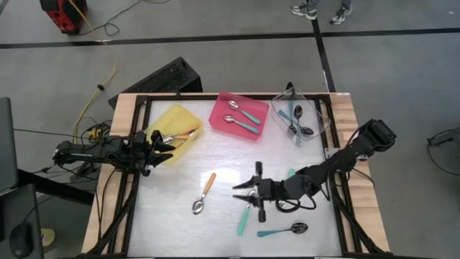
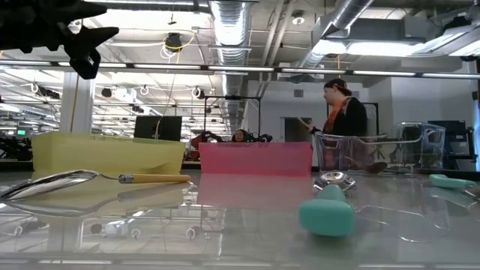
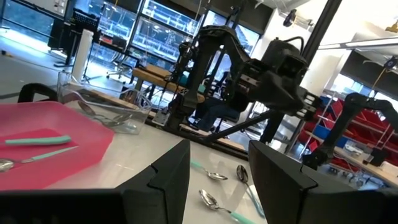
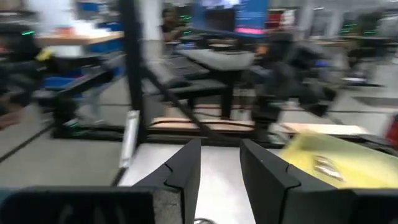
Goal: Sort silverware by color (type)
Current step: Put the green spoon into the red bin
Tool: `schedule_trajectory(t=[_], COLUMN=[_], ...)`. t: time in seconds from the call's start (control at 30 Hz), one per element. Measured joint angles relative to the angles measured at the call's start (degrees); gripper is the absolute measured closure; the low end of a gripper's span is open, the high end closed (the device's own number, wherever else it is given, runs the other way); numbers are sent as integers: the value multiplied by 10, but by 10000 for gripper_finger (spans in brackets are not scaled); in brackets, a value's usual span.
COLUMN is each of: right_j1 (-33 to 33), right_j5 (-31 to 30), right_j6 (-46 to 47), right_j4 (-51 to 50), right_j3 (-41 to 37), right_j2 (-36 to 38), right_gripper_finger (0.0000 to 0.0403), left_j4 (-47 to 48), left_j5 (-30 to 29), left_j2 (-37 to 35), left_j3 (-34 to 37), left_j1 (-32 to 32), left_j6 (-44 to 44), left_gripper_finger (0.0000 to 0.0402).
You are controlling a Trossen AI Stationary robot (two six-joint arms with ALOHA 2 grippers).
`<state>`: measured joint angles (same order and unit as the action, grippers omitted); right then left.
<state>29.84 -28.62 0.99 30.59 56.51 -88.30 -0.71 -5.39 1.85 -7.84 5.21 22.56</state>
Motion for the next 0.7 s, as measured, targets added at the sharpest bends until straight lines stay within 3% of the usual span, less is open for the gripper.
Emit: schedule_trajectory(t=[0.13,0.57,0.7], right_j1=[-8,-38,-47], right_j5=[58,63,94], right_j6=[0,4,15], right_j4=[21,175,215], right_j3=[10,10,10], right_j2=[-18,-115,-134], right_gripper_finger=[266,266,266], left_j4=[1,4,3], left_j5=[0,-20,-26], left_j2=[0,0,0], left_j3=[0,0,0], left_j1=[0,0,0], left_j6=[-8,-22,-22], left_gripper_finger=[253,253,253])
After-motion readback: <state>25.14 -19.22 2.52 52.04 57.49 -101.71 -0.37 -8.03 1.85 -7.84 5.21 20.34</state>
